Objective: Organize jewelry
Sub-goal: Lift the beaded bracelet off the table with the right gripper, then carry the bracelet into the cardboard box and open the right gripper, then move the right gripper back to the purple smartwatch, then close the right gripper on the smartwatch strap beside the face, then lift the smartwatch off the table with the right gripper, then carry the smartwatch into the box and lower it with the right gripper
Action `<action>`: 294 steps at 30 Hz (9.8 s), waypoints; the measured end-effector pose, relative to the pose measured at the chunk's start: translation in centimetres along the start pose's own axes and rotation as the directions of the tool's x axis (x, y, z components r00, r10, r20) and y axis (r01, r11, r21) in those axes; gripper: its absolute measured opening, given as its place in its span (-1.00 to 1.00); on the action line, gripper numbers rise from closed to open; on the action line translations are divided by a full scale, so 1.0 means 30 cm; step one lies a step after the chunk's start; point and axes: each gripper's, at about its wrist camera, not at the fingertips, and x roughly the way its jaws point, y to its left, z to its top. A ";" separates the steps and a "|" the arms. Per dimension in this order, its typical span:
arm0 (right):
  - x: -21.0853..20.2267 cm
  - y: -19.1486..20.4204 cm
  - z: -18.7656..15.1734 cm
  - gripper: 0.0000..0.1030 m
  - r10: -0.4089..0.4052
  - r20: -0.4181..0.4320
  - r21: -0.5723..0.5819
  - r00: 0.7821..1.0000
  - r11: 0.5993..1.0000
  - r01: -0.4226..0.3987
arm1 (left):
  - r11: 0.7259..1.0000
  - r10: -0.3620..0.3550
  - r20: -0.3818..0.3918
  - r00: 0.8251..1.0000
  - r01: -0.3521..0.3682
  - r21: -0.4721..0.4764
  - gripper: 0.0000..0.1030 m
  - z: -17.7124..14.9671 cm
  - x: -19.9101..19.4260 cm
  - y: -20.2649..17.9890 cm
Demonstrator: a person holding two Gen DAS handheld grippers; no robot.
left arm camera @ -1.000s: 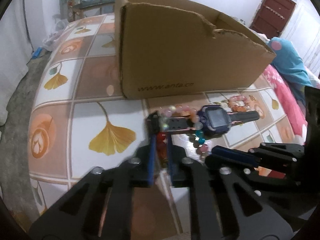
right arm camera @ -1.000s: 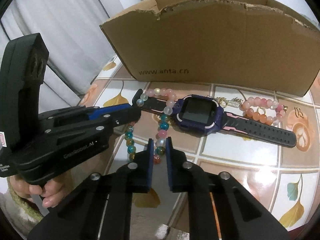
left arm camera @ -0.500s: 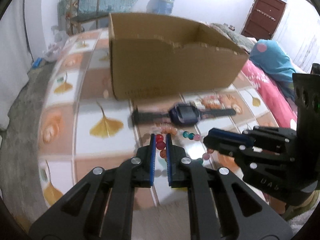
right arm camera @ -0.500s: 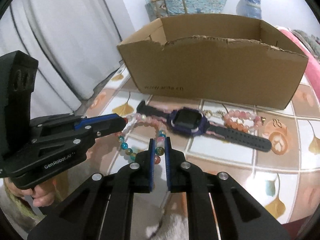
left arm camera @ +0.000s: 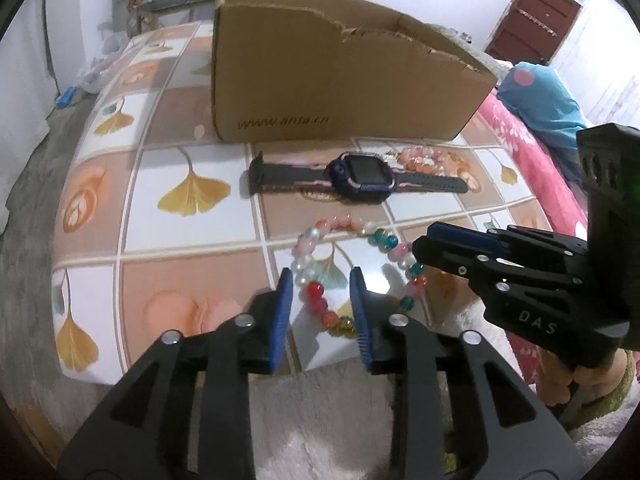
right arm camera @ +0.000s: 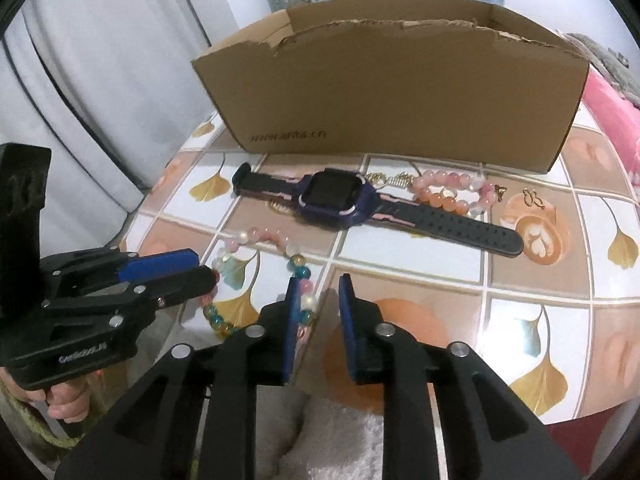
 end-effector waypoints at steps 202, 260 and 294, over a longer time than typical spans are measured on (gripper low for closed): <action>0.227 -0.073 0.096 -0.32 0.557 -0.178 0.403 0.811 0.793 -0.456 | 0.997 -0.070 -0.024 0.997 0.070 -0.012 0.23 -0.010 0.030 -0.012; 0.253 -0.040 0.077 -0.61 0.550 -0.184 0.411 0.814 0.796 -0.445 | 0.995 -0.101 -0.004 0.995 0.101 -0.014 0.04 -0.008 0.022 -0.001; -0.024 -0.105 0.142 -0.70 0.603 0.006 0.355 0.797 0.744 -0.566 | 0.953 0.126 0.186 0.974 -0.171 0.252 -0.19 0.055 -0.154 -0.235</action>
